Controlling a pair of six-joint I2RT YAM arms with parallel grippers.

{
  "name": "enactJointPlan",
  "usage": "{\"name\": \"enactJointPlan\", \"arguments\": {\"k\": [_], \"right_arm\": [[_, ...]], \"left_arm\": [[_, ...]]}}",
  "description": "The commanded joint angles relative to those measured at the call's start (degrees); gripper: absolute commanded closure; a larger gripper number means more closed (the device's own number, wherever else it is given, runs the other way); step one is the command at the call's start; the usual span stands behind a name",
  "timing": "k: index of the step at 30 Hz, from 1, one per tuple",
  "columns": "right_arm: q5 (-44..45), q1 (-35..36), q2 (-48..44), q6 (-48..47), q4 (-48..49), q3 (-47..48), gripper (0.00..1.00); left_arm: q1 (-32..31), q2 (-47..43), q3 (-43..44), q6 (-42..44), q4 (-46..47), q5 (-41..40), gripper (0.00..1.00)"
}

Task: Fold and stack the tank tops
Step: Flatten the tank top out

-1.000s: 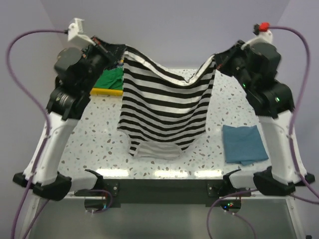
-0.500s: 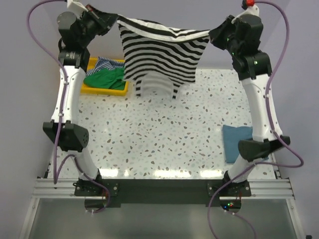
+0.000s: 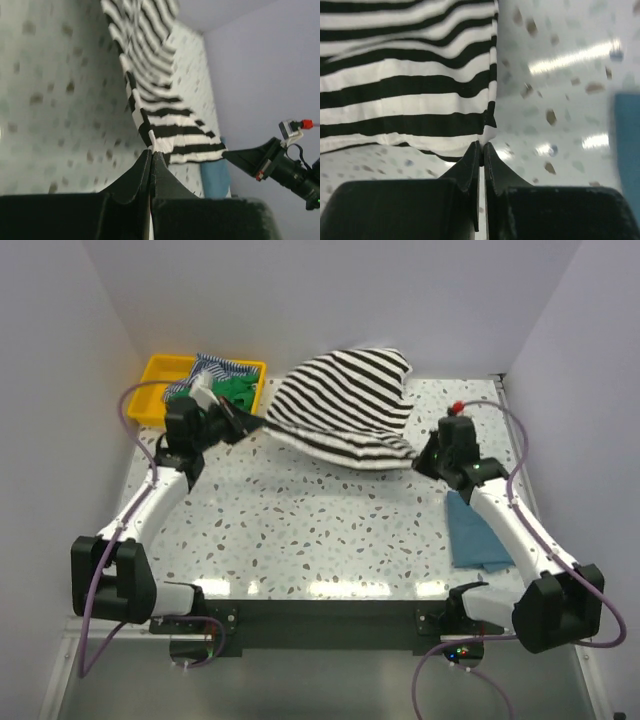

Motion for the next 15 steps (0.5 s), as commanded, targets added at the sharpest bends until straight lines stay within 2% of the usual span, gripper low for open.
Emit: {"name": "enactJointPlan", "arguments": {"k": [1, 4, 7, 12, 15], "right_arm": [[-1.50, -0.05, -3.63, 4.63, -3.16, -14.48, 1.00], [-2.72, -0.05, -6.89, 7.61, -4.48, -23.64, 1.00], [-4.04, -0.14, -8.66, 10.51, -6.50, -27.11, 1.00], [-7.21, -0.14, -6.81, 12.98, -12.56, -28.34, 1.00], [-5.89, -0.22, -11.44, 13.68, -17.13, -29.74, 1.00]], "left_arm": [[-4.60, -4.39, -14.28, 1.33, -1.37, -0.96, 1.00], [-8.47, -6.85, -24.84, 1.16, -4.10, -3.61, 1.00], [-9.71, -9.13, -30.84, -0.42, -7.53, -5.10, 1.00], [-9.80, -14.49, -32.09, 1.51, -15.45, -6.95, 1.00], [-9.88, -16.78, -32.53, 2.83, -20.80, -6.78, 1.00]]}}
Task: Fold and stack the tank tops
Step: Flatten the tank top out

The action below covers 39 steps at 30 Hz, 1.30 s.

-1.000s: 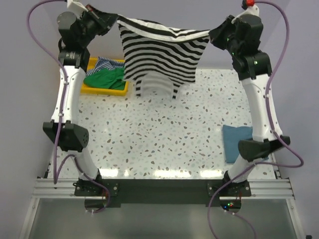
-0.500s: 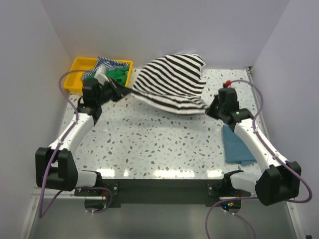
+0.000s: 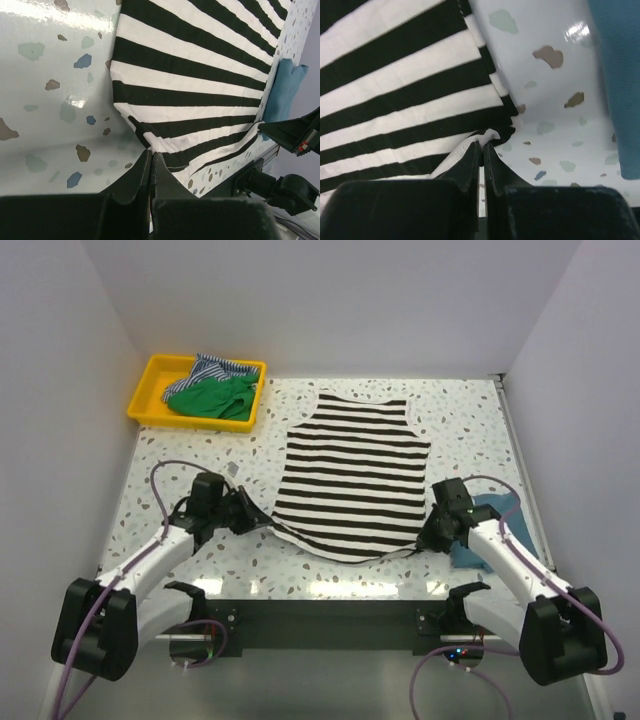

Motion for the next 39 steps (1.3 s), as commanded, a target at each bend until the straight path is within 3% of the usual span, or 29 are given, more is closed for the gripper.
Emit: {"name": "enactJointPlan", "arguments": {"k": [1, 5, 7, 8, 10, 11, 14, 16, 18, 21, 22, 25, 26, 28, 29, 31, 33, 35, 39], "right_arm": [[-0.49, -0.27, -5.56, 2.80, -7.17, -1.16, 1.00], [-0.05, -0.27, -13.37, 4.20, -15.96, -0.54, 1.00], [-0.05, -0.27, -15.32, 4.56, -19.64, -0.80, 0.94], [-0.23, -0.27, -15.94, 4.73, -20.79, -1.07, 0.87], [-0.23, -0.18, -17.43, 4.82, -24.31, -0.37, 0.79], [-1.36, -0.27, -18.05, 4.47, -25.10, 0.85, 0.63], [1.25, -0.27, -20.42, 2.55, -28.18, 6.19, 0.42], [2.50, -0.18, -19.65, 0.61, -27.67, 9.46, 0.38], [-0.13, -0.09, -17.63, -1.41, -25.13, 12.46, 0.39], [-0.51, 6.82, -12.18, 1.99, -15.47, 12.73, 0.42], [4.47, 15.55, -10.16, 3.84, -11.01, 13.34, 0.42], [12.76, 33.23, 3.00, 10.17, -4.31, 20.00, 0.46], [16.52, 36.70, 12.52, 11.05, -3.24, 26.03, 0.49], [20.93, 45.21, 22.23, 11.24, -3.57, 33.61, 0.49], [23.30, 47.35, 30.73, 10.63, -4.27, 41.91, 0.51], [24.20, 51.82, 38.86, 9.40, -5.42, 53.00, 0.59], [24.12, 53.78, 47.98, 8.87, -5.69, 59.02, 0.64], [23.42, 55.63, 52.50, 8.52, -6.56, 65.34, 0.69], [21.57, 57.12, 58.31, 8.95, -6.48, 69.41, 0.76]], "left_arm": [[-0.11, -3.15, -0.29, 2.35, -5.98, -0.92, 1.00], [-0.11, -7.01, -1.52, 2.96, -10.36, 0.57, 1.00], [-0.11, -8.24, -1.35, 3.75, -11.87, 1.36, 0.92], [-0.20, -8.60, -1.18, 4.02, -13.27, 1.45, 0.78], [-0.20, -10.09, -0.47, 5.51, -14.42, 1.45, 0.67], [-0.20, -10.44, 0.05, 6.12, -15.64, 1.37, 0.58], [-0.20, -10.89, 4.26, 8.23, -17.32, -0.04, 0.50], [-0.20, -10.02, 8.22, 9.56, -17.06, -1.96, 0.48], [-0.11, -7.82, 11.91, 10.26, -14.26, -2.50, 0.48], [-0.11, 0.52, 18.74, 12.10, -11.63, -6.45, 0.50], [-0.11, 5.06, 20.60, 12.63, -10.83, -9.41, 0.50], [0.41, 14.73, 28.51, 13.50, -8.79, -13.47, 0.51], [0.85, 16.95, 33.58, 13.95, -10.80, -14.10, 0.52], [3.21, 20.12, 37.13, 15.09, -11.43, -12.80, 0.53], [4.36, 20.40, 40.02, 15.09, -12.39, -12.52, 0.53], [8.47, 20.75, 42.50, 14.14, -13.89, -11.39, 0.55], [10.86, 20.06, 43.56, 12.21, -13.46, -10.06, 0.55], [12.71, 18.56, 44.43, 11.76, -12.67, -11.20, 0.55], [15.44, 17.77, 47.07, 10.09, -13.54, -11.56, 0.55]]}}
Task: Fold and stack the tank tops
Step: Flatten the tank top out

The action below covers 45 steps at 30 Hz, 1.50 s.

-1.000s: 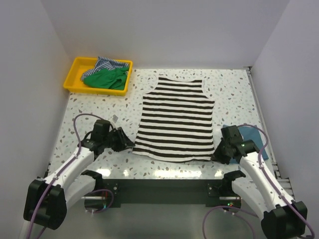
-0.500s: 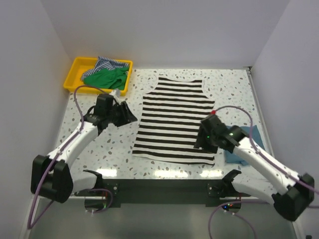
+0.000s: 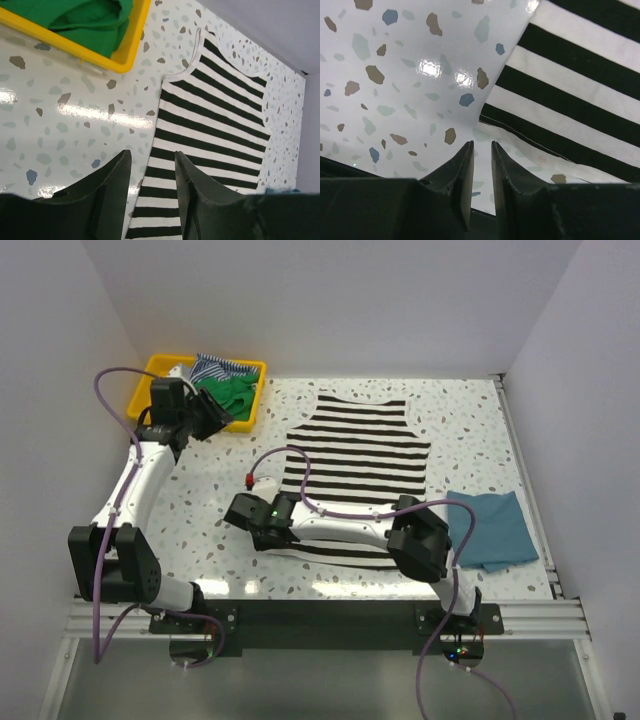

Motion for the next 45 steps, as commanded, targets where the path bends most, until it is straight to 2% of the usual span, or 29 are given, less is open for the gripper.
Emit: {"name": "enactJointPlan", "arguments": {"k": [1, 5, 11, 27, 29, 30, 31, 32, 39, 42, 45], "right_arm": [[1.53, 0.16, 2.86, 0.82, -1.82, 4.24, 0.76], [1.87, 0.43, 5.69, 0.91, -2.09, 7.23, 0.76], [2.32, 0.43, 9.20, 1.44, -3.66, 9.69, 0.76], [0.21, 0.43, 11.41, 1.53, -2.44, 4.95, 0.71], [-0.32, 0.34, 10.62, 1.00, -2.35, 3.72, 0.76], [-0.76, 0.52, 10.09, 0.82, -1.83, 2.93, 0.81], [-1.37, 0.35, 7.91, 0.13, -1.13, 1.10, 0.97], [-1.64, 0.43, 6.41, -0.40, -0.25, -0.23, 1.00], [-8.84, 0.43, -14.59, -2.34, 10.11, -20.08, 1.00], [-12.00, 0.34, -22.83, 0.37, 14.07, -30.70, 1.00], [-12.19, 0.43, -28.03, 1.96, 15.22, -34.42, 1.00]], "left_arm": [[2.60, -2.36, 3.80, -1.67, 0.12, 0.46, 0.55], [4.81, -2.37, 4.68, -2.99, 1.26, 2.93, 0.55], [4.91, -1.66, 4.60, -3.52, 1.96, 4.95, 0.57], [4.73, -3.07, -1.64, -4.22, 6.18, 7.24, 0.57], [4.47, -3.07, -2.78, -4.22, 6.79, 7.33, 0.57], [4.03, -3.07, -3.22, -3.96, 6.97, 6.98, 0.57], [3.59, -3.15, -4.01, -3.87, 7.15, 6.97, 0.57], [2.98, -3.24, -4.45, -3.70, 7.24, 6.80, 0.57], [-7.91, -0.53, -7.97, -2.55, 9.43, 2.50, 0.57], [-10.47, 2.89, -9.99, -3.60, 11.80, 0.57, 0.57], [-11.70, 7.37, -10.26, -4.40, 13.12, -1.28, 0.57]]}}
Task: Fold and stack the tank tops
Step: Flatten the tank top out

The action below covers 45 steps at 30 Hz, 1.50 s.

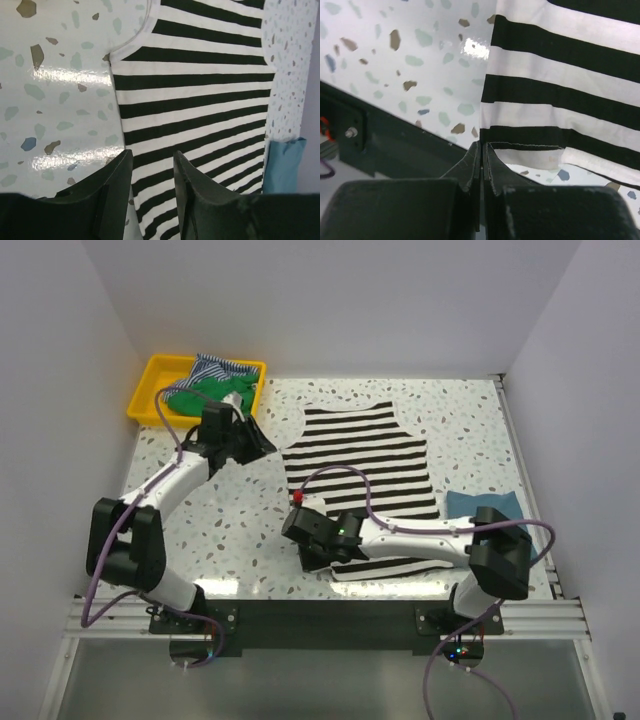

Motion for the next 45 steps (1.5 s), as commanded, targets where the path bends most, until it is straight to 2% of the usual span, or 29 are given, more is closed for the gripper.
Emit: {"name": "enactJointPlan", "arguments": {"k": [1, 9, 15, 23, 26, 29, 30, 32, 33, 36, 41, 45], "right_arm": [[-2.64, 0.04, -6.11, 3.19, 5.44, -4.54, 1.00], [-2.55, 0.04, -10.33, 4.07, 3.77, -5.61, 1.00], [-2.46, 0.04, -10.86, 4.25, 2.45, -5.18, 1.00], [-1.50, -0.05, -12.62, 3.81, -0.36, -3.15, 1.00], [-1.32, 0.04, -13.23, 3.63, -1.24, -2.71, 1.00], [-1.23, 0.04, -14.02, 3.63, -2.21, -2.63, 1.00], [-1.14, 0.04, -14.20, 3.72, -2.38, -2.71, 1.00], [-1.23, 0.04, -14.47, 3.55, -2.39, -2.71, 1.00], [-1.32, 0.04, -14.38, 3.55, -2.73, -2.45, 1.00], [-1.32, 0.04, -13.07, 3.11, -3.26, -1.05, 1.00], [-5.44, 0.83, -8.06, 3.02, 0.86, 2.20, 1.00], [-7.46, 2.32, 0.89, 2.84, 3.93, 8.00, 1.00]], "left_arm": [[-0.84, 5.16, -0.91, -0.88, 5.49, -3.69, 0.57], [-1.81, 18.16, 6.65, 1.05, 6.38, -5.62, 0.57], [-2.25, 24.57, 10.34, -0.09, 8.05, -5.01, 0.55], [-3.13, 29.07, 13.86, -0.53, 6.65, -8.96, 0.59], [-3.83, 29.86, 14.65, -0.44, 6.30, -11.24, 0.62], [-4.36, 30.74, 15.53, -0.35, 5.33, -12.04, 0.69], [-4.45, 30.74, 15.62, -0.35, 5.15, -12.30, 0.76], [-4.54, 30.40, 15.44, -0.27, 4.80, -12.92, 0.82], [-4.54, 29.87, 15.53, -0.09, 4.63, -13.70, 0.90], [-4.27, 27.94, 16.05, 0.70, 3.66, -14.50, 1.00], [-2.43, 24.86, 20.36, 2.89, -1.17, -18.80, 1.00], [0.90, 23.46, 23.44, 4.82, -5.30, -21.61, 1.00]]}}
